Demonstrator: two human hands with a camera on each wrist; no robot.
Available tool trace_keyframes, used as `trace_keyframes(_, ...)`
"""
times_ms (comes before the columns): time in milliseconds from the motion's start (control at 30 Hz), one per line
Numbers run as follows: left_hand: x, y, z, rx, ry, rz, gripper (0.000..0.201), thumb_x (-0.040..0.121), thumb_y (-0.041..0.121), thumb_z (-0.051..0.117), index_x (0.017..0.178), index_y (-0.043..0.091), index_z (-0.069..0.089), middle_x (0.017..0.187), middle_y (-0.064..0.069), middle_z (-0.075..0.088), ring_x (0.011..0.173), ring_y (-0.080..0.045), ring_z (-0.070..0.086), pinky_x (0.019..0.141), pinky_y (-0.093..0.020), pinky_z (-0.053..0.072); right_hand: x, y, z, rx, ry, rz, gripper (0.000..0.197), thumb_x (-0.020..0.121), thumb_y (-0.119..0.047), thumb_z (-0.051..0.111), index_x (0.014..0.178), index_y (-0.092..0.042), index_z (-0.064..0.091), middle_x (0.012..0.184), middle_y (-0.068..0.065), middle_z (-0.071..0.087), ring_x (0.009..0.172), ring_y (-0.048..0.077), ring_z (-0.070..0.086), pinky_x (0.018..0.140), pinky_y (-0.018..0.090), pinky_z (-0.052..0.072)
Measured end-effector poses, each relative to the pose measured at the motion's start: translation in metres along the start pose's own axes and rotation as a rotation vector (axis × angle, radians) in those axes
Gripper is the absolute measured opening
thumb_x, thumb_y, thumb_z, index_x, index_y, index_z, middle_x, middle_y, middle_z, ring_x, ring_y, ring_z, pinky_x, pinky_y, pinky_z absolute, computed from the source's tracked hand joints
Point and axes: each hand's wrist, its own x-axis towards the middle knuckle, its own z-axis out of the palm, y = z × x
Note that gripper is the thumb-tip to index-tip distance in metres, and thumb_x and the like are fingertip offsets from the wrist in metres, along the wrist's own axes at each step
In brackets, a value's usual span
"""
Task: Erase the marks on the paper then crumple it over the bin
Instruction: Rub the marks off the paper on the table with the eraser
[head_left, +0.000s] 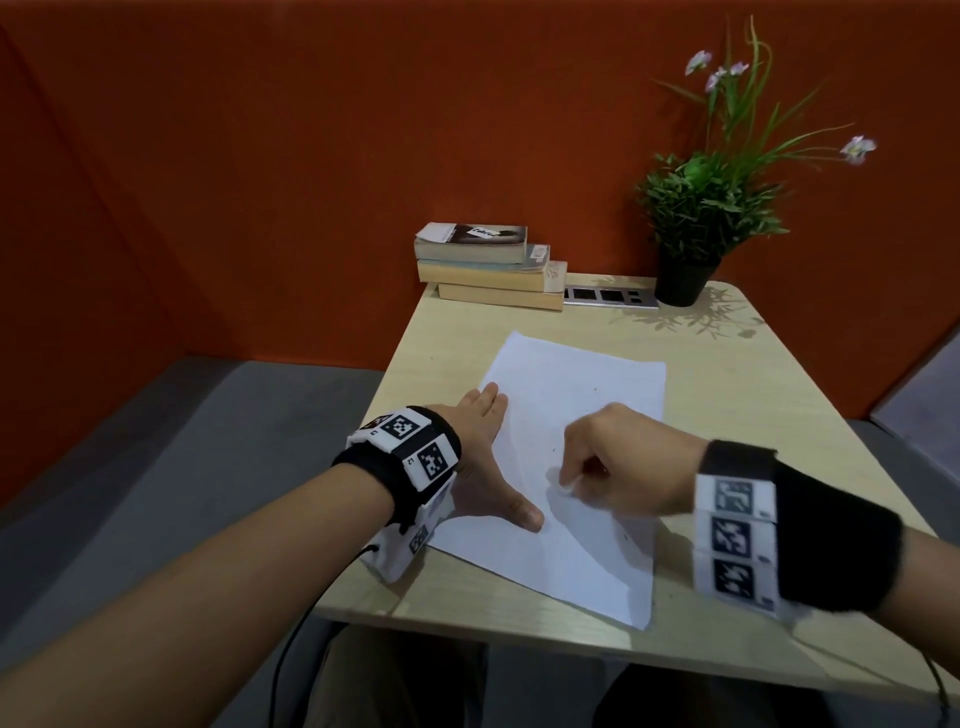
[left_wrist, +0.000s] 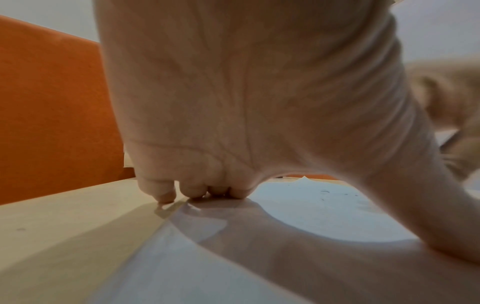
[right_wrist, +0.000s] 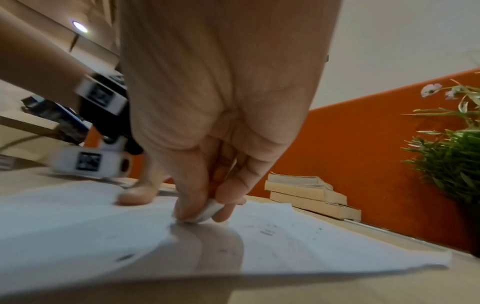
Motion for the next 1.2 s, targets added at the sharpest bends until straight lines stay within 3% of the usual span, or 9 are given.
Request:
trace_keyframes(167, 0.001, -0.001, 0.000, 0.004, 0.011, 0.008, 0.154, 0.049, 0.098, 0.057, 0.155, 0.021, -0.024, 0.161, 0.007, -0.033, 0.152, -0.011, -0.018, 0.124, -0.042, 0.006, -0.010, -0.003, -0.007, 0.009, -0.115, -0.022, 0.013, 0.083, -0.017, 0.072, 0.091, -0.023, 0.080, 0.081, -0.019, 0.062, 0.073, -0.003, 0.059, 0.068, 0.007, 0.042)
trace_keyframes(267, 0.002, -0.002, -0.001, -0.004, 0.019, 0.010, 0.155, 0.048, 0.098, 0.058, 0.156, 0.021, -0.024, 0.161, 0.007, -0.031, 0.152, -0.010, -0.017, 0.123, -0.041, 0.005, 0.022, 0.000, -0.013, 0.009, 0.003, 0.024, 0.008, 0.081, -0.021, 0.076, 0.088, -0.024, 0.079, 0.078, -0.018, 0.064, 0.073, 0.000, 0.061, 0.068, 0.007, 0.042)
trace_keyframes(367, 0.003, -0.005, 0.002, -0.024, 0.039, 0.021, 0.156, 0.046, 0.098, 0.057, 0.156, 0.022, -0.023, 0.162, 0.008, -0.030, 0.152, -0.010, -0.015, 0.122, -0.042, 0.006, 0.062, 0.004, -0.014, 0.027, 0.119, 0.088, 0.007, 0.082, -0.026, 0.077, 0.087, -0.022, 0.078, 0.081, -0.013, 0.069, 0.075, 0.004, 0.063, 0.071, 0.017, 0.049)
trace_keyframes(500, 0.004, -0.006, 0.000, -0.038, 0.031, 0.035, 0.156, 0.047, 0.097, 0.060, 0.155, 0.022, -0.024, 0.162, 0.007, -0.031, 0.151, -0.011, -0.018, 0.123, -0.043, 0.002, 0.091, 0.006, -0.015, 0.023, 0.137, 0.124, 0.011, 0.082, -0.024, 0.078, 0.089, -0.016, 0.080, 0.078, -0.008, 0.068, 0.072, 0.010, 0.064, 0.071, 0.022, 0.052)
trace_keyframes(600, 0.005, -0.008, -0.001, -0.057, 0.009, 0.038, 0.155, 0.050, 0.094, 0.064, 0.155, 0.022, -0.024, 0.161, 0.008, -0.031, 0.151, -0.010, -0.019, 0.122, -0.042, 0.001, 0.076, 0.002, -0.013, -0.008, 0.100, 0.086, 0.007, 0.084, -0.023, 0.075, 0.088, -0.018, 0.079, 0.080, -0.007, 0.070, 0.074, 0.009, 0.065, 0.071, 0.021, 0.053)
trace_keyframes(867, 0.005, -0.005, 0.007, -0.014, 0.032, 0.023, 0.157, 0.044, 0.101, 0.054, 0.155, 0.023, -0.025, 0.160, 0.009, -0.034, 0.151, -0.011, -0.020, 0.125, -0.043, 0.002, -0.004, -0.006, 0.001, -0.012, -0.057, -0.043, 0.015, 0.083, -0.019, 0.067, 0.091, -0.023, 0.078, 0.081, -0.021, 0.058, 0.068, -0.010, 0.052, 0.064, 0.004, 0.036)
trace_keyframes(967, 0.005, -0.004, 0.004, -0.020, 0.021, 0.020, 0.157, 0.045, 0.100, 0.055, 0.155, 0.022, -0.025, 0.160, 0.008, -0.034, 0.151, -0.010, -0.021, 0.125, -0.043, 0.001, -0.004, -0.009, -0.005, -0.016, -0.120, -0.060, 0.015, 0.083, -0.018, 0.068, 0.092, -0.024, 0.079, 0.083, -0.020, 0.061, 0.071, -0.006, 0.055, 0.066, 0.005, 0.040)
trace_keyframes(1033, 0.002, -0.002, 0.001, -0.017, 0.022, 0.010, 0.154, 0.049, 0.098, 0.058, 0.155, 0.022, -0.024, 0.161, 0.008, -0.032, 0.152, -0.011, -0.017, 0.123, -0.041, 0.002, 0.011, -0.006, -0.009, -0.009, -0.065, -0.034, 0.013, 0.082, -0.018, 0.070, 0.090, -0.024, 0.079, 0.085, -0.016, 0.068, 0.073, -0.003, 0.059, 0.068, 0.005, 0.041)
trace_keyframes(1200, -0.004, -0.002, -0.001, -0.025, 0.038, 0.016, 0.150, 0.053, 0.095, 0.060, 0.156, 0.024, -0.022, 0.162, 0.010, -0.029, 0.153, -0.011, -0.009, 0.122, -0.040, 0.008, 0.067, 0.005, -0.011, 0.014, 0.120, 0.104, 0.006, 0.082, -0.026, 0.075, 0.085, -0.022, 0.078, 0.083, -0.009, 0.072, 0.077, 0.009, 0.066, 0.072, 0.022, 0.051)
